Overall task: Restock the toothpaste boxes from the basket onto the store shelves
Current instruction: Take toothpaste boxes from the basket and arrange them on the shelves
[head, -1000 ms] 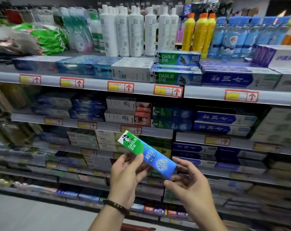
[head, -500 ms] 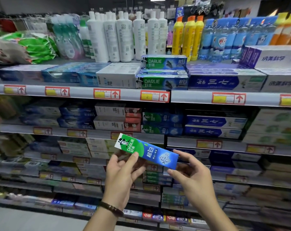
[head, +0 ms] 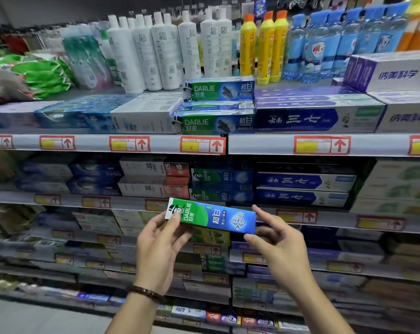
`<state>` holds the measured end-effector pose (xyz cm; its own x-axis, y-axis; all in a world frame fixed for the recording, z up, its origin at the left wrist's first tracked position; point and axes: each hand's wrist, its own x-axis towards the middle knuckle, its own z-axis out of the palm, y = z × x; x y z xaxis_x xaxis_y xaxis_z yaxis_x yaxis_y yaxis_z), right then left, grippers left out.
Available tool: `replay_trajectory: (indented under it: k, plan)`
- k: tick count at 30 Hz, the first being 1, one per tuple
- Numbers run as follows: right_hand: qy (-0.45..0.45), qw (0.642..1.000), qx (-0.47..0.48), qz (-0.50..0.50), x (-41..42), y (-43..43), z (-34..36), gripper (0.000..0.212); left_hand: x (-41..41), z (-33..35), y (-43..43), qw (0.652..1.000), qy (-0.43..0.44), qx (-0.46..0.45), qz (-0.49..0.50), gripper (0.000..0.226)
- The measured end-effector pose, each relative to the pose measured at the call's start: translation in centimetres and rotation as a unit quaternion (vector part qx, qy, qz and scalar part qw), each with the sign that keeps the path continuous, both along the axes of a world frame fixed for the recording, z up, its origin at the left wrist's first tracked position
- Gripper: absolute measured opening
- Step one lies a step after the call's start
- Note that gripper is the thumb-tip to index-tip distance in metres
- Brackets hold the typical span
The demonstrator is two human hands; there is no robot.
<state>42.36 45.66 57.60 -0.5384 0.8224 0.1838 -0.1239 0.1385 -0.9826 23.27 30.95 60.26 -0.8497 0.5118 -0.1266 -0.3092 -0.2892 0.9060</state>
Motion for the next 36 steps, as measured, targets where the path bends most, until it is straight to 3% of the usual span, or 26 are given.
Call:
replay_trajectory:
  k: [7, 14, 19, 27, 33, 36]
  plan:
    - [0.026, 0.997, -0.057, -0.053, -1.0, 2.4, -0.9, 0.052, 0.5, -1.0, 2.1, 0.999, -0.02, 0.008, 0.034, 0.037]
    - [0.038, 0.995, -0.04, -0.082, -2.2, 2.7, -0.7, 0.028, -1.1, -1.0, 3.4, 1.0, -0.002, 0.016, 0.01, 0.033]
    - [0.035, 0.992, -0.029, -0.12, -3.4, 2.6, -0.8, 0.025, -2.8, -1.3, 3.8, 1.0, 0.016, 0.003, -0.012, 0.029]
    - [0.03, 0.986, -0.01, -0.165, -5.1, 2.9, -0.3, 0.026, -5.6, -2.3, 5.2, 0.994, 0.096, -0.043, -0.004, 0.012]
    - [0.016, 0.98, -0.001, -0.2, -5.8, 3.5, 0.0, 0.024, -7.0, -2.5, 6.1, 0.967, 0.229, -0.112, 0.016, 0.016]
    - [0.013, 0.978, -0.006, -0.21, -5.9, 3.9, 0.3, 0.023, -7.5, -2.4, 6.7, 0.959, 0.255, -0.122, 0.018, 0.018]
